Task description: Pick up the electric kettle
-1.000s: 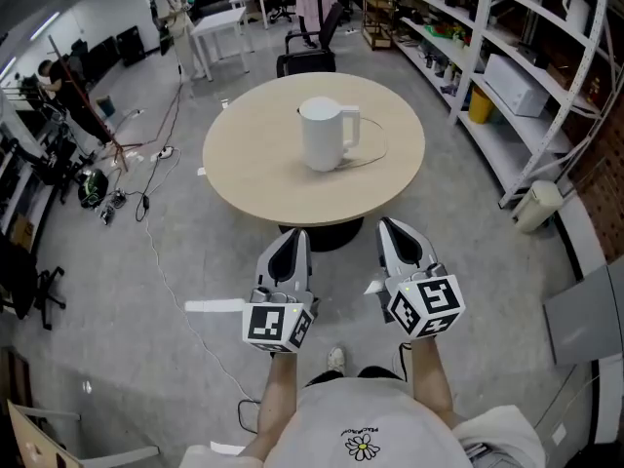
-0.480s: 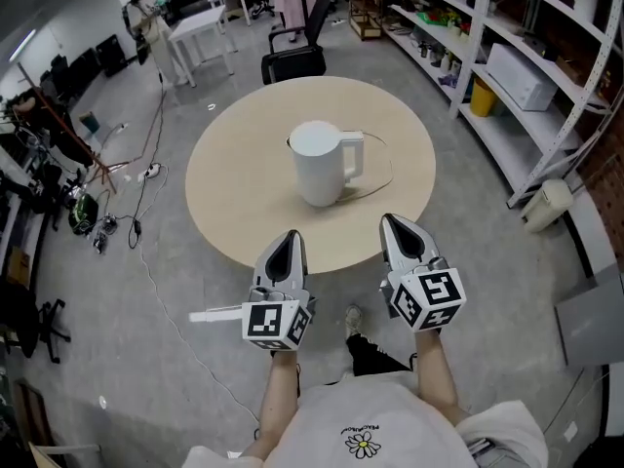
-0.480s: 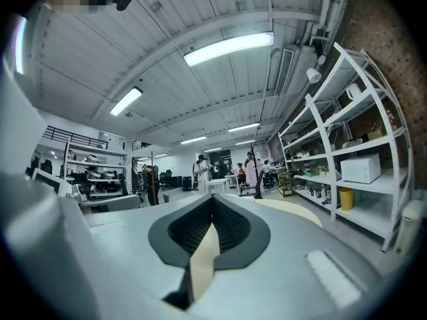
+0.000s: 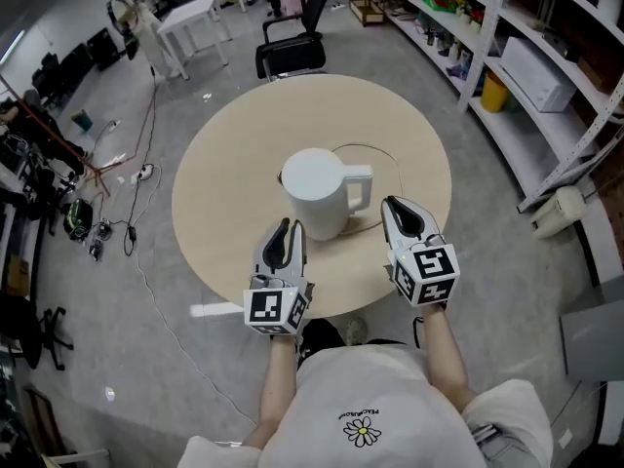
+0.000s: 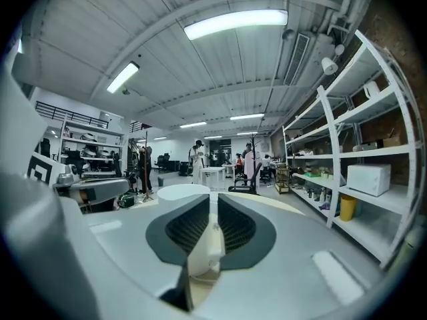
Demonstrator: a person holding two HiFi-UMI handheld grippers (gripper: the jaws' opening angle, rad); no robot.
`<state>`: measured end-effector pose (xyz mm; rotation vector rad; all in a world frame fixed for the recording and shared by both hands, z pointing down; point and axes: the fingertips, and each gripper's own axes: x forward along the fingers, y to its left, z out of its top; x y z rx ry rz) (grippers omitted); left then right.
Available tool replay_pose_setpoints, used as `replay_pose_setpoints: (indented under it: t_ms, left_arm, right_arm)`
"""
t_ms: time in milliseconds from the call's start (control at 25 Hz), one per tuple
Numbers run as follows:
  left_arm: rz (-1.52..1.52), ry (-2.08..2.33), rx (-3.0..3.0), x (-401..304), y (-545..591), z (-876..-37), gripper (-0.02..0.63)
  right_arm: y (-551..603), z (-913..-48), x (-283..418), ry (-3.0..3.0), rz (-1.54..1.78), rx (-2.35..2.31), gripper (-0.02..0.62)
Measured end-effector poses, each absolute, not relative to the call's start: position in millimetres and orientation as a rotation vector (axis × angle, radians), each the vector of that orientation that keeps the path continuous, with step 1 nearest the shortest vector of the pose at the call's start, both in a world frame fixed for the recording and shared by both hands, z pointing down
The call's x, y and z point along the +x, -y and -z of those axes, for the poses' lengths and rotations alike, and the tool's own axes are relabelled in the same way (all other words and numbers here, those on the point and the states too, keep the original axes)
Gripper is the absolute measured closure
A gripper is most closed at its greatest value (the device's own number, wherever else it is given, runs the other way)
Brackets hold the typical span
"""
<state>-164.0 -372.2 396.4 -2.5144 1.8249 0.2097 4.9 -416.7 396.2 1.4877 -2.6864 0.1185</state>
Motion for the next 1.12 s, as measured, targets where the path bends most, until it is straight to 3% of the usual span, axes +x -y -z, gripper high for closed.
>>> replay_pose_setpoints:
  t_ms: [40, 160, 400, 840, 1120]
  left_arm:
    - [-0.198, -1.81, -2.527, -163.1, 379.5, -401.2, 0.486]
    - [-0.181, -1.798, -2.578, -166.9, 402.3, -422.3, 0.373]
    - [-0.045, -1.738, -2.736, -161.5, 440.2, -477.3, 0.237]
    - [0.071, -1.594, -2.912, -153.0, 480.5, -522.5, 0.111]
    - [0.043, -1.54, -2.952, -148.2, 488.9, -530.3, 0.063]
  right_arm:
    - [426.7, -403.2, 0.5, 2.682, -0.135, 1.469, 0.541]
    - [455.1, -425.9, -12.1, 2.656, -0.185, 1.448, 0.498]
    - [499.8, -476.7, -24.3, 2.555, -0.285, 1.439, 0.442]
    - [539.7, -526.7, -45.2, 2.428, -0.331, 1.43, 0.437]
    - [554.2, -540.9, -44.6, 2.369, -0.28, 1.447, 0.506]
